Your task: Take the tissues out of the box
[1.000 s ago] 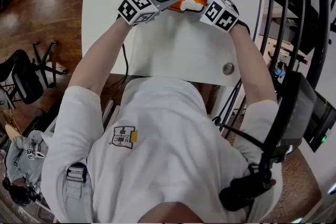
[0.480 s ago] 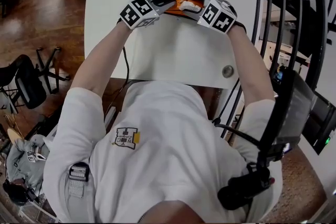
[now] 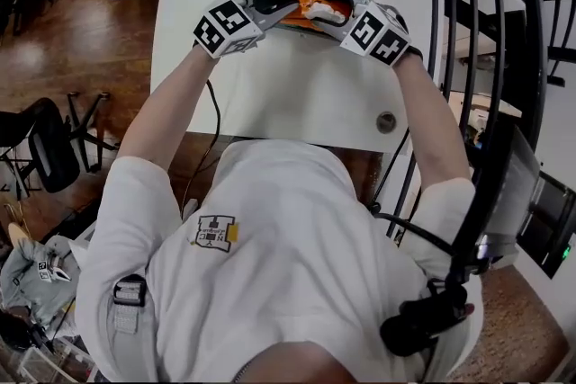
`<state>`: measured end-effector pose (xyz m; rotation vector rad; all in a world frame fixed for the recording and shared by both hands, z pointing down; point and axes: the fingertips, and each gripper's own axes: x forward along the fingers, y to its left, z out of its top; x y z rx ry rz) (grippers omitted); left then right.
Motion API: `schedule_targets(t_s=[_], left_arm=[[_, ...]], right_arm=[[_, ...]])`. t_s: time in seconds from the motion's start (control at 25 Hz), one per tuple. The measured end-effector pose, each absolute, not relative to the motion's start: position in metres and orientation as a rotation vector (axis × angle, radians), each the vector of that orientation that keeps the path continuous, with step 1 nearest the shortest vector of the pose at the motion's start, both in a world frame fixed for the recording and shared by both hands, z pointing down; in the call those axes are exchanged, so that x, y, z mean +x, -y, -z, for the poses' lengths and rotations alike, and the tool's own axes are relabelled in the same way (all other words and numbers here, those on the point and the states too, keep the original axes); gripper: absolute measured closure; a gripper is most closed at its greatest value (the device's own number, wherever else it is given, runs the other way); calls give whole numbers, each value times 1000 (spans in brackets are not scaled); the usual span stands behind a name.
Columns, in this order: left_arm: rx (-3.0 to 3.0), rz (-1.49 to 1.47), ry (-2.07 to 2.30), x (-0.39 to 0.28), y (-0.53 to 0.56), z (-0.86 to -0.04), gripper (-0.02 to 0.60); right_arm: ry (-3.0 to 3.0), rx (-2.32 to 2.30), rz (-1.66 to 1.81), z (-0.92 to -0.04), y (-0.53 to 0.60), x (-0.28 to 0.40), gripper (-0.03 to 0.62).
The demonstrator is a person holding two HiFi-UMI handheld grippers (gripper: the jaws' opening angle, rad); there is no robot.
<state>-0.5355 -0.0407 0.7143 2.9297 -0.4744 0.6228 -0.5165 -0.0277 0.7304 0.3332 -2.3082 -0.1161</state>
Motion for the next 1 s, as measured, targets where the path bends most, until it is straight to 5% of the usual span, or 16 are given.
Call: schedule_targets(t_s=[0.24,0.52,1.0], left_arm=[[2937,-587,461,-538,-9,-702,580],[2802,-674,463,-523,-91,-783,580],[2727,-733,538,-532,-101,-827,580]], right_arm=[[2362,293,102,-719,-21,-518,396],[2333,142,42,-794,-103,-504,395],[2331,109,60,-830,-114,-508,336]])
